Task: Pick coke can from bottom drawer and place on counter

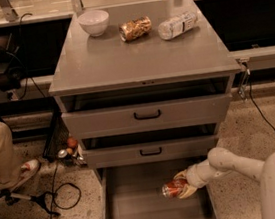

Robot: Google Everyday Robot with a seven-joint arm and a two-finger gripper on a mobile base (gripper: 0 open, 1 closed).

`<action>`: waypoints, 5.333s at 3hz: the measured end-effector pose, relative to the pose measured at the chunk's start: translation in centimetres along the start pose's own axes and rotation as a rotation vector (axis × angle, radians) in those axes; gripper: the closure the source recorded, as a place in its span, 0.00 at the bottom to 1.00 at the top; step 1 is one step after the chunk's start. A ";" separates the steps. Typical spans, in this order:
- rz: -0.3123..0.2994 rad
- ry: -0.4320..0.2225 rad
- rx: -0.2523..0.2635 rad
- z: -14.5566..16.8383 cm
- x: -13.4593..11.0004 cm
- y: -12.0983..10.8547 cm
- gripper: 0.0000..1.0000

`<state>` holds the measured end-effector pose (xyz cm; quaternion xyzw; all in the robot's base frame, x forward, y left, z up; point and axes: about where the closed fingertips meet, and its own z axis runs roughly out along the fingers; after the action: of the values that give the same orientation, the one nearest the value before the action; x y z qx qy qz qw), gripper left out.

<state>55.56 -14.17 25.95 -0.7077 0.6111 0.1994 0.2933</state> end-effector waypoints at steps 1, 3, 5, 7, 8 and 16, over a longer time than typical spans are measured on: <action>0.007 -0.019 0.045 -5.6 0.1 -0.1 1.00; 0.005 -0.033 0.106 -11.0 -0.2 -0.2 1.00; -0.036 -0.043 0.273 -20.4 -0.3 -0.9 1.00; -0.085 0.059 0.441 -31.6 -2.0 0.2 1.00; -0.132 0.138 0.523 -36.7 -4.4 0.9 1.00; -0.349 0.266 0.848 -59.5 -13.7 -9.1 1.00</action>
Offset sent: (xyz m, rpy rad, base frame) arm -0.0068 -0.1047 0.1282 0.0722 -0.1258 -0.1026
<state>57.55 -42.43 80.83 -0.6371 0.5427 -0.2121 0.5045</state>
